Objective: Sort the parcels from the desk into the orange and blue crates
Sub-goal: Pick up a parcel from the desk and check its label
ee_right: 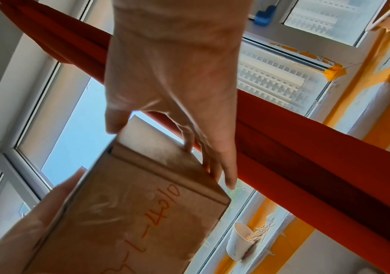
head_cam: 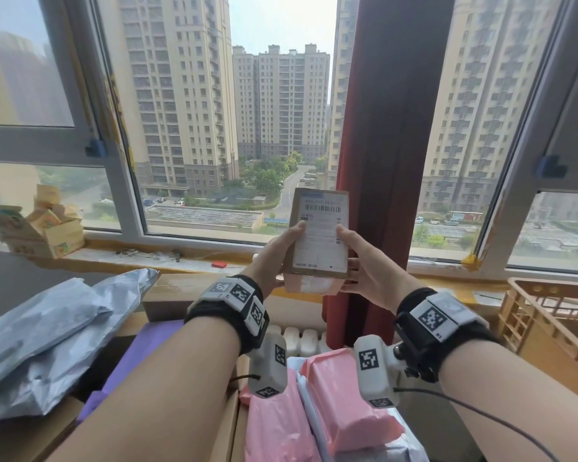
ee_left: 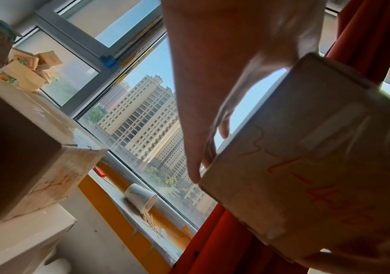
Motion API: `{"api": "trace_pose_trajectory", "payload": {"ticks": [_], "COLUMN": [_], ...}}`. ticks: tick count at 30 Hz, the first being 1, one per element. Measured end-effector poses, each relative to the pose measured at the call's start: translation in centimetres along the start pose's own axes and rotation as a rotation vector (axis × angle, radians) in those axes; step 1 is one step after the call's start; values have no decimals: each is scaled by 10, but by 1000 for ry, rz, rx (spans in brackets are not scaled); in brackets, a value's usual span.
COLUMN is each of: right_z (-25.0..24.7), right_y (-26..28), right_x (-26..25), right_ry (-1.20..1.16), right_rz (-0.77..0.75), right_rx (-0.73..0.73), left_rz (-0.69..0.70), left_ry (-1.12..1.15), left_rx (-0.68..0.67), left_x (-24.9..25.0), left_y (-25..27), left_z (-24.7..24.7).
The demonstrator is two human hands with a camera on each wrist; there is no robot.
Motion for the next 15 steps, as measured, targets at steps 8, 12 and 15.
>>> {"api": "trace_pose_trajectory", "payload": {"ticks": [8, 12, 15], "right_z": [0, -3, -6], "right_y": [4, 8, 15], "right_x": [5, 10, 15], "right_ry": [-65, -65, -66], "right_rz": [-12, -8, -2], "right_rx": [13, 32, 44], "left_rz": [-3, -5, -8], "left_ry": [-4, 3, -10], "left_rx": [-19, -35, -52], "left_x": [-5, -9, -12], "left_y": [4, 5, 7], "left_z": [-4, -2, 3]}}
Point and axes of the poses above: each hand's wrist, its own y-axis away from the middle knuckle, its own z-axis out of the palm, x = y × z, the point moved 3 cm from there along -y, towards the middle knuckle
